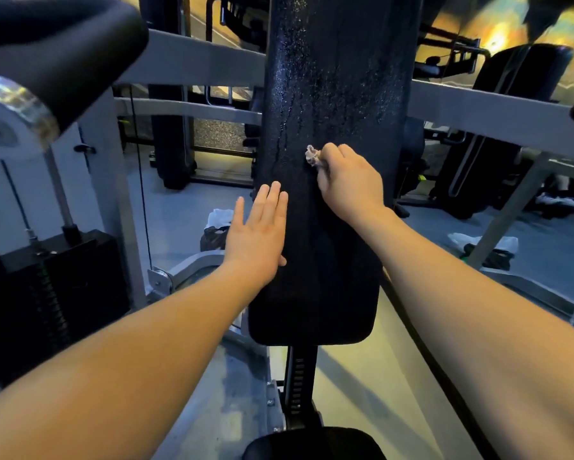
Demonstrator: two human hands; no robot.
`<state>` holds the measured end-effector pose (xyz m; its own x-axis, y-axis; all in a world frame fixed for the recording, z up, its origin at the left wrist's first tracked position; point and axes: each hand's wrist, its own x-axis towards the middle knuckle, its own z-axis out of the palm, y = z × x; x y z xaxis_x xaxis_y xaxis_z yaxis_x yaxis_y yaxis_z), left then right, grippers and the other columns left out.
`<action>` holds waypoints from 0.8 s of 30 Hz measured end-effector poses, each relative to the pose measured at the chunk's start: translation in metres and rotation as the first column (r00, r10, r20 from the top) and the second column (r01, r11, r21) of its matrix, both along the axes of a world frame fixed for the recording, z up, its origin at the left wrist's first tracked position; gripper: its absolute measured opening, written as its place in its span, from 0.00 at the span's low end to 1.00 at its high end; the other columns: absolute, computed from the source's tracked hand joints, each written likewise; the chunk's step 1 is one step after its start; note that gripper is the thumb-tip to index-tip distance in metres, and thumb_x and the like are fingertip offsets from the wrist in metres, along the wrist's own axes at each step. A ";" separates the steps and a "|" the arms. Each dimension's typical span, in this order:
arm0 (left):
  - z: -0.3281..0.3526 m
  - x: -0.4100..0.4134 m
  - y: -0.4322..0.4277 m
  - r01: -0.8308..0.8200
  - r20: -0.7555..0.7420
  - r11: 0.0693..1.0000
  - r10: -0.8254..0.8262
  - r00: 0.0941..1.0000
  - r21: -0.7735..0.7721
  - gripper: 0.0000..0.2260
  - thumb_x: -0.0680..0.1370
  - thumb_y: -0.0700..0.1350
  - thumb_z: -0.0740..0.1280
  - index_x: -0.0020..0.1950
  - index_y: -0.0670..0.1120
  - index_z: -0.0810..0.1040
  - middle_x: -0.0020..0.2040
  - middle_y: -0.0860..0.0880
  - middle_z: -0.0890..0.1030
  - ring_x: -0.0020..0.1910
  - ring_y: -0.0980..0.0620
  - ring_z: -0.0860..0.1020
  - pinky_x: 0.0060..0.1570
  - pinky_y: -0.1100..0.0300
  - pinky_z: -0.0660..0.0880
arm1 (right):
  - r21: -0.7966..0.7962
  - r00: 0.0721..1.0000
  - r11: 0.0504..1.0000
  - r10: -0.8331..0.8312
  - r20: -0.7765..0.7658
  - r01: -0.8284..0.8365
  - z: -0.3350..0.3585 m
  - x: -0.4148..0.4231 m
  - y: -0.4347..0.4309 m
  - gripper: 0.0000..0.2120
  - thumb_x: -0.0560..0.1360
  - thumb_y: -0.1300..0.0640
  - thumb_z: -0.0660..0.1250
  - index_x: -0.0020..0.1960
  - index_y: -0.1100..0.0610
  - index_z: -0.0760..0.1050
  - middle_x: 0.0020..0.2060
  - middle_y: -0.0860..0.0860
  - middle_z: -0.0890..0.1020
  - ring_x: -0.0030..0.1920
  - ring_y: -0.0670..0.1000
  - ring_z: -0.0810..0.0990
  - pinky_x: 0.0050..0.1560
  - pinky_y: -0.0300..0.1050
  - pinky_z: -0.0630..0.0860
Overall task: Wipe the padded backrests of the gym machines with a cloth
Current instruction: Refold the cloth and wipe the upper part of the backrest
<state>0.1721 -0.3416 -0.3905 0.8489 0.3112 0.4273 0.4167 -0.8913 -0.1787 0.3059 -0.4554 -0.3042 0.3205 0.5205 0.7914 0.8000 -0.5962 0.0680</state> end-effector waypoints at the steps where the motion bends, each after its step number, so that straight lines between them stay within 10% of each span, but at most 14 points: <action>1: -0.005 -0.008 0.004 0.043 0.022 0.999 -0.043 0.999 -0.010 0.50 0.77 0.59 0.70 0.82 0.42 0.37 0.82 0.43 0.36 0.81 0.44 0.38 0.79 0.41 0.47 | 0.020 1.000 1.000 0.018 -0.012 -0.018 0.001 -0.003 0.007 0.08 0.81 0.51 0.61 0.55 0.56 0.71 0.49 0.53 0.77 0.48 0.59 0.77 0.35 0.52 0.72; 6: -0.042 -0.038 0.024 0.308 0.043 0.951 -0.309 0.950 0.026 0.36 0.79 0.49 0.70 0.81 0.41 0.57 0.82 0.44 0.55 0.81 0.45 0.53 0.78 0.47 0.58 | 0.032 0.992 0.991 0.128 -0.018 -0.127 -0.025 -0.027 0.037 0.06 0.80 0.54 0.62 0.49 0.57 0.71 0.45 0.54 0.76 0.43 0.60 0.76 0.32 0.50 0.66; 11: -0.046 -0.036 0.034 0.302 -0.042 0.953 -0.301 0.953 0.029 0.37 0.81 0.50 0.66 0.83 0.42 0.50 0.83 0.45 0.47 0.82 0.47 0.46 0.78 0.47 0.55 | -0.347 0.941 0.916 0.279 0.192 -0.200 -0.035 -0.028 0.030 0.07 0.79 0.53 0.60 0.51 0.55 0.74 0.47 0.52 0.78 0.46 0.58 0.77 0.29 0.50 0.73; 18: -0.041 -0.036 0.029 0.260 -0.098 0.966 -0.257 0.961 0.011 0.36 0.82 0.51 0.63 0.83 0.44 0.46 0.83 0.47 0.42 0.81 0.48 0.42 0.79 0.45 0.52 | 0.038 0.987 0.999 0.026 0.159 -0.032 -0.008 -0.024 0.054 0.05 0.77 0.57 0.64 0.51 0.58 0.73 0.48 0.55 0.79 0.45 0.60 0.77 0.31 0.50 0.70; 24: -0.040 -0.037 0.030 0.251 -0.102 0.968 -0.249 0.963 0.012 0.36 0.82 0.50 0.62 0.83 0.44 0.46 0.83 0.47 0.42 0.81 0.48 0.42 0.78 0.45 0.53 | -0.269 0.933 0.955 0.207 0.295 -0.126 -0.017 -0.026 0.043 0.07 0.77 0.56 0.61 0.51 0.58 0.76 0.45 0.54 0.79 0.45 0.59 0.78 0.26 0.50 0.73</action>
